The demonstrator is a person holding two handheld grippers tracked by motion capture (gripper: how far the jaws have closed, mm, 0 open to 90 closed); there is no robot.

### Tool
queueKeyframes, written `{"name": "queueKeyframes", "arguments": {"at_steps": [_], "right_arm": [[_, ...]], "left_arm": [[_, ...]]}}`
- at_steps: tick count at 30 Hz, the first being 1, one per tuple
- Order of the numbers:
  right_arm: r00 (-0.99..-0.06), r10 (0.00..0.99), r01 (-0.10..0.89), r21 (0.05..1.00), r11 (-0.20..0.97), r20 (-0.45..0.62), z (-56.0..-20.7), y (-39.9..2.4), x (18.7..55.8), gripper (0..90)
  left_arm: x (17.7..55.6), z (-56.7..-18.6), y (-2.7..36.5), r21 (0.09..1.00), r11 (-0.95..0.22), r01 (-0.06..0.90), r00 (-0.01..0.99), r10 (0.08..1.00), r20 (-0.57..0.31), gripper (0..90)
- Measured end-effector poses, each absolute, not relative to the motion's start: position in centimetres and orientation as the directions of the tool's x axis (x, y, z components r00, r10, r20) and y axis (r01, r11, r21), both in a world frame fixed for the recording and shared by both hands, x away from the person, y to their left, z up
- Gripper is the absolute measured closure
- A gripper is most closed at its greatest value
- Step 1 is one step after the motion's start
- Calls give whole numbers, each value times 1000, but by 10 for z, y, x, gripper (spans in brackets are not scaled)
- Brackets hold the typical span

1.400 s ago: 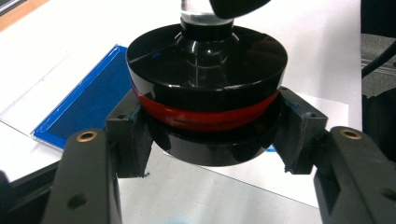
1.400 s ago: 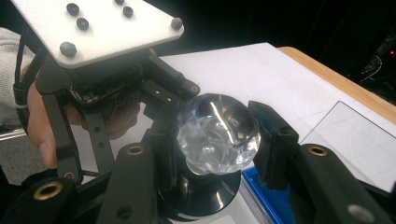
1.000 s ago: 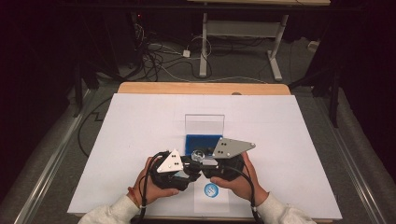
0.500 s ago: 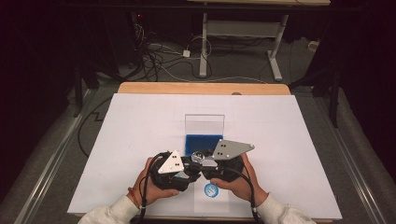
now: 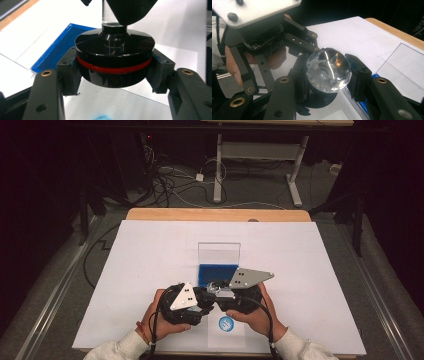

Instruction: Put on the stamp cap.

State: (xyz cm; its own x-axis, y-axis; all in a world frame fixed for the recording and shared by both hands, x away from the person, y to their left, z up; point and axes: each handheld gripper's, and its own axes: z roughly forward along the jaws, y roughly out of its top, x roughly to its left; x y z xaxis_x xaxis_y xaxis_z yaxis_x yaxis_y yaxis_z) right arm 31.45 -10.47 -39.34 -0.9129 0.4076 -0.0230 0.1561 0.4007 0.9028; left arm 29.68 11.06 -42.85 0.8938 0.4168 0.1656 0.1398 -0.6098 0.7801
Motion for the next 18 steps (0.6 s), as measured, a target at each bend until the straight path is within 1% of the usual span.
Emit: {"name": "queueKeyframes", "arguments": {"at_steps": [18], "right_arm": [[-912,408,141,891,433,-54,-396,-104,313,576]], "left_arm": [[300,-435,109,775,-616,144,903,402,152,363]]}}
